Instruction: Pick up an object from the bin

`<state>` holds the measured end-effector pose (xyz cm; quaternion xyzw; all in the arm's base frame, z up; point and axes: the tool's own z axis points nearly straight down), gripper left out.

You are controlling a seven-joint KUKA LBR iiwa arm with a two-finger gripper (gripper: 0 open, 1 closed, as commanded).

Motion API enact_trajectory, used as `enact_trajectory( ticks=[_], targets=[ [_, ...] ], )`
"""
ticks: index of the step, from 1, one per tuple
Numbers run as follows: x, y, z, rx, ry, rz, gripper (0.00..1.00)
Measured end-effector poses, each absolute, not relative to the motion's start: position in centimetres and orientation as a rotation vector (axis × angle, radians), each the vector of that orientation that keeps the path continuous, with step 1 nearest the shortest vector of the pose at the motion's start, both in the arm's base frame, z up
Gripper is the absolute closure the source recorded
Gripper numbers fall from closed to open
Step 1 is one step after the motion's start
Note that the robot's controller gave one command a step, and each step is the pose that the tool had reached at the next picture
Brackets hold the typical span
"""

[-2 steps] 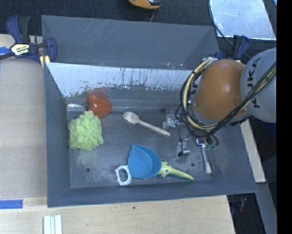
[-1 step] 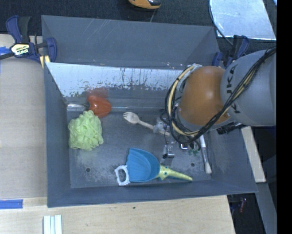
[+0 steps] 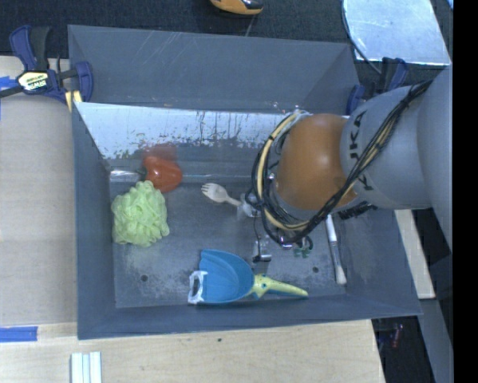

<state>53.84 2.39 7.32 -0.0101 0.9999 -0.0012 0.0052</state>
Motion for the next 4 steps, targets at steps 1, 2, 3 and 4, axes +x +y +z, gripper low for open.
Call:
enact_trajectory(
  ticks=[1, 2, 3, 4],
  targets=[
    [53.9, 8.1, 7.6, -0.187, 3.124, -0.002, 0.0],
    [54.2, 9.8, 7.3, -0.343, 3.104, -0.006, 0.0],
    [58.8, 12.5, 7.4, -0.32, 3.106, -0.003, 0.0],
    [54.9, 14.8, 7.4, -0.413, 3.091, -0.006, 0.0]
  ],
)
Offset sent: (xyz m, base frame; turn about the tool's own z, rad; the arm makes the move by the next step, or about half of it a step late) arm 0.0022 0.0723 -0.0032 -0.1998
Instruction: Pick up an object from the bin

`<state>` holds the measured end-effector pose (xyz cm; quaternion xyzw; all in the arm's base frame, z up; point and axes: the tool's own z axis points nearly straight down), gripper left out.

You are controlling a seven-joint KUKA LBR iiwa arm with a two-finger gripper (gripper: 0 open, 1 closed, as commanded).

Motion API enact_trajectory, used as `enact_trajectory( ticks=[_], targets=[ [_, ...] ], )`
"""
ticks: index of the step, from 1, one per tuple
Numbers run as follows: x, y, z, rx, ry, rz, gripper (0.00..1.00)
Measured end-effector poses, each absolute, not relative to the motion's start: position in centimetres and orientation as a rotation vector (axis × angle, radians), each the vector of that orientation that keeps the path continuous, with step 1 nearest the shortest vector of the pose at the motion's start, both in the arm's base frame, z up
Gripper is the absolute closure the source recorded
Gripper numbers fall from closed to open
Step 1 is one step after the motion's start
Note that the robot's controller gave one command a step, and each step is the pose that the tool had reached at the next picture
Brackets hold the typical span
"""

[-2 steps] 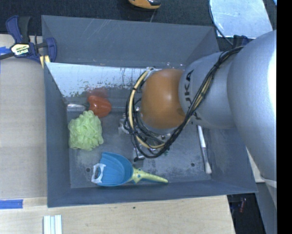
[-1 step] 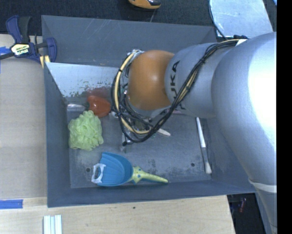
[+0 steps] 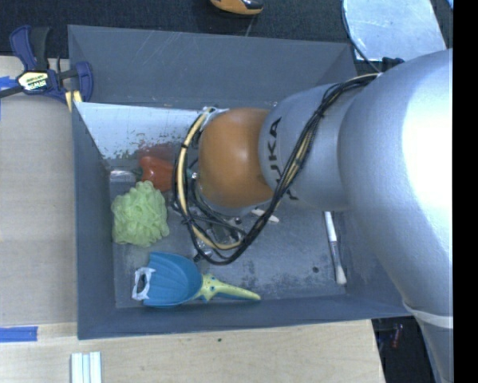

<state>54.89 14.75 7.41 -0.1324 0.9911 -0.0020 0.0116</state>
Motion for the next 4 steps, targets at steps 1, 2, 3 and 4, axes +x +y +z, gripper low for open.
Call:
enact_trajectory(
  ticks=[1, 2, 3, 4],
  targets=[
    [55.3, 12.5, 10.2, -0.318, 3.105, 0.0, 0.0],
    [56.7, 11.6, 10.8, -0.217, 3.096, -0.009, 0.0],
    [57.5, 13.3, 14.0, -0.421, 3.083, -0.005, 0.0],
    [57.9, 16.3, 11.7, -0.221, 3.101, -0.005, 0.0]
  ],
)
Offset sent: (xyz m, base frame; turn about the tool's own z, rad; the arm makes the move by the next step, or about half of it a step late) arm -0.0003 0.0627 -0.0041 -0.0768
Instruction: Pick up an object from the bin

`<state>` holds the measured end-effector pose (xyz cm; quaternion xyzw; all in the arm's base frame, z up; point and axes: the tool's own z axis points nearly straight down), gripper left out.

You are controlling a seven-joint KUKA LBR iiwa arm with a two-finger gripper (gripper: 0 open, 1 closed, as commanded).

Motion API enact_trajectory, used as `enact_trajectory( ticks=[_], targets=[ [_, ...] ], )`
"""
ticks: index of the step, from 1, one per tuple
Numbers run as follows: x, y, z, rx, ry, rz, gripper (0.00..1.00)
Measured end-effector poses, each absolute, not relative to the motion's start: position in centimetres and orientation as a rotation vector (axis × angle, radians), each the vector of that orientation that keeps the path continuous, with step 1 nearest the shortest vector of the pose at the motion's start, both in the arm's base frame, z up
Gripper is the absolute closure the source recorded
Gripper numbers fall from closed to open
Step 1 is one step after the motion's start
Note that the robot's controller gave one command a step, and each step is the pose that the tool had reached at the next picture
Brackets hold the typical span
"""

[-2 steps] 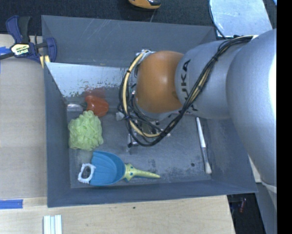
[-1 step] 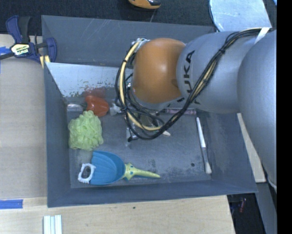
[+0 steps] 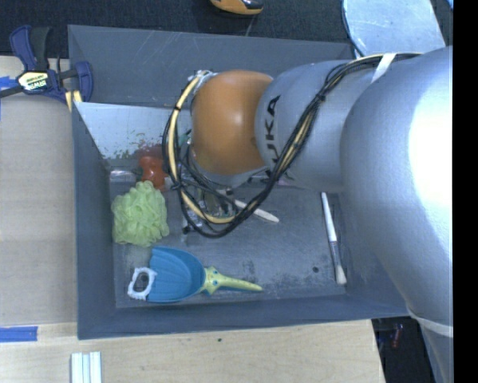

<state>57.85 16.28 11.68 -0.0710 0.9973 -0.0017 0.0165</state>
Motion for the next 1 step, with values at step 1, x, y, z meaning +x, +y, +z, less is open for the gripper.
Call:
enact_trajectory(
  ticks=[1],
  targets=[
    [56.8, 19.21, 7.77, -0.578, 3.041, -0.013, 0.0]
  ],
)
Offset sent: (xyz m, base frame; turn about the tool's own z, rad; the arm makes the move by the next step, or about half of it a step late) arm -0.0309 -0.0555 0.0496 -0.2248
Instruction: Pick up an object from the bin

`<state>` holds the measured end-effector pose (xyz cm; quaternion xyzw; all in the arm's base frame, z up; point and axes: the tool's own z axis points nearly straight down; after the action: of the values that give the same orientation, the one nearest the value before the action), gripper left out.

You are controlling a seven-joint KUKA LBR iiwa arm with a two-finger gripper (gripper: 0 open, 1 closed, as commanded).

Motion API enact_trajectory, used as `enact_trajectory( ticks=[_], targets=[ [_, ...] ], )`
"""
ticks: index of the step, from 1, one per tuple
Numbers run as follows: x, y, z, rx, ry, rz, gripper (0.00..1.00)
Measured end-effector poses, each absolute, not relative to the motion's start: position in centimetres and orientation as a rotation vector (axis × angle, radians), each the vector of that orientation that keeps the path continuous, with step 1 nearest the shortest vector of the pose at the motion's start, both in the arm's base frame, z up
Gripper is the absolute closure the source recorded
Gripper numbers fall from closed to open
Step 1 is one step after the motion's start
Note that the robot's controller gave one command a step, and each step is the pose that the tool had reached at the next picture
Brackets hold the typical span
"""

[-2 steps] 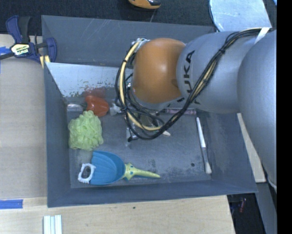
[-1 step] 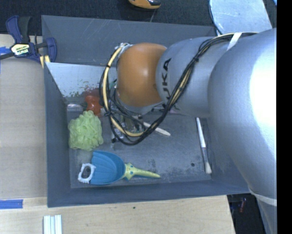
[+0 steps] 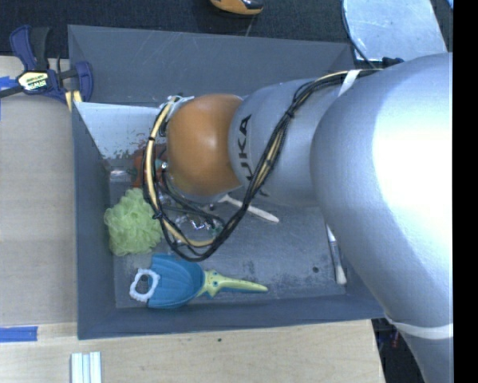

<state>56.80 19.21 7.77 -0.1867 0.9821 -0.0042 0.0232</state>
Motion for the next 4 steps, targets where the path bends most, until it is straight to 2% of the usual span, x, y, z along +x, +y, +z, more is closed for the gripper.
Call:
enact_trajectory(
  ticks=[1, 2, 3, 4],
  targets=[
    [55.3, 14.5, 12.3, -0.582, 3.054, -0.011, 0.0],
    [53.5, 18.7, 10.2, -0.647, 3.026, -0.014, 0.0],
    [53.8, 22.9, 9.0, -0.755, 2.992, -0.025, 0.0],
    [54.9, 23.7, 8.2, -0.76, 2.994, -0.02, 0.0]
  ],
)
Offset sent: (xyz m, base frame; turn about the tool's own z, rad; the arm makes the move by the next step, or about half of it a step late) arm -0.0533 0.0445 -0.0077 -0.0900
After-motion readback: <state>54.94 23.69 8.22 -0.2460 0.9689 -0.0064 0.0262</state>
